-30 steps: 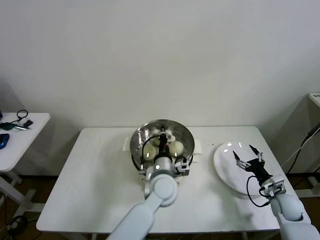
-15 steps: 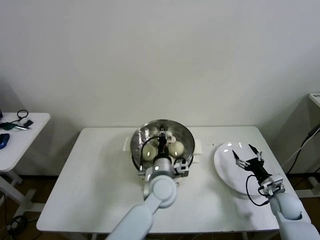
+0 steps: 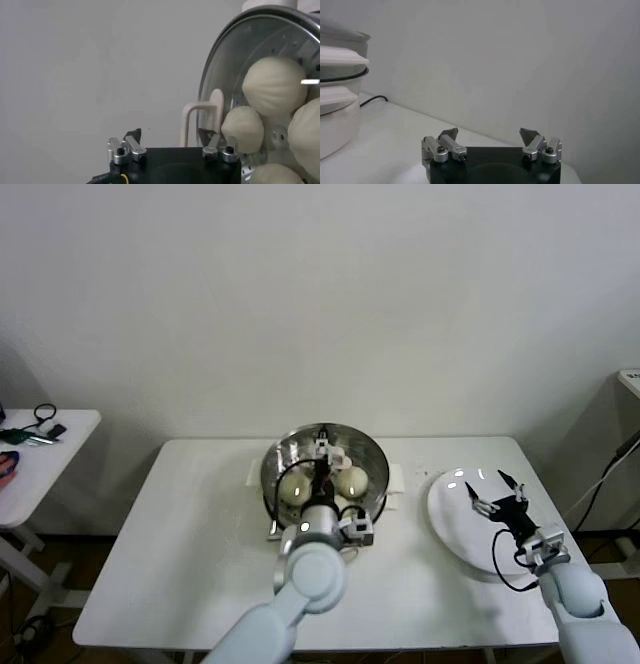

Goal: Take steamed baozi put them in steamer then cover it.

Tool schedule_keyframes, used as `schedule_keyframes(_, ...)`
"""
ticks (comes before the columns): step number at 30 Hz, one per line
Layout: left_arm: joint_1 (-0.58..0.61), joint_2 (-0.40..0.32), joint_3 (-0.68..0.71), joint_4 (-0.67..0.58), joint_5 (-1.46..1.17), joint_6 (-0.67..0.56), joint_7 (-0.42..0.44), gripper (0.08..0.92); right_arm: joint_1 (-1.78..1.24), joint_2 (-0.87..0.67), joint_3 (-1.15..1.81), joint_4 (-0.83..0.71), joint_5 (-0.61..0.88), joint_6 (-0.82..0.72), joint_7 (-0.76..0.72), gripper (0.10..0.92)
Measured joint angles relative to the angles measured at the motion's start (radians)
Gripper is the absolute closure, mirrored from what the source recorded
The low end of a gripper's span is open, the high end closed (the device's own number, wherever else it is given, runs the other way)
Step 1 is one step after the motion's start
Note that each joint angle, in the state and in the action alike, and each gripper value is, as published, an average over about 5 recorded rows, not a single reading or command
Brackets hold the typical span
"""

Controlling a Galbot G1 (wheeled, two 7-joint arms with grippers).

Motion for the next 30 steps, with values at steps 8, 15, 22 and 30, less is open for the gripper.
schedule_keyframes(8, 0.048, 0.035, -0.011, -0.089, -0.031, 0.0, -0.022, 0.178, 0.005, 0.005, 0.0, 0.016, -0.002, -0.042, 0.016, 0.203)
schedule_keyframes(15, 0.106, 0.071, -0.04, -0.164, -0.081, -0.001, -0.054, 0.177, 0.005, 0.006, -0.003, 0.026, -0.002, -0.066, 0.025, 0.203)
schedule_keyframes(22, 0.175, 0.099, -0.106, -0.229, -0.198, 0.0, -0.13, 0.177, 0.004, 0.009, -0.007, 0.035, -0.005, -0.078, 0.029, 0.203)
schedule_keyframes(30, 0.257, 0.108, -0.237, -0.303, -0.455, -0.012, -0.258, 0.177, -0.005, 0.013, -0.006, 0.051, -0.002, -0.084, 0.03, 0.203)
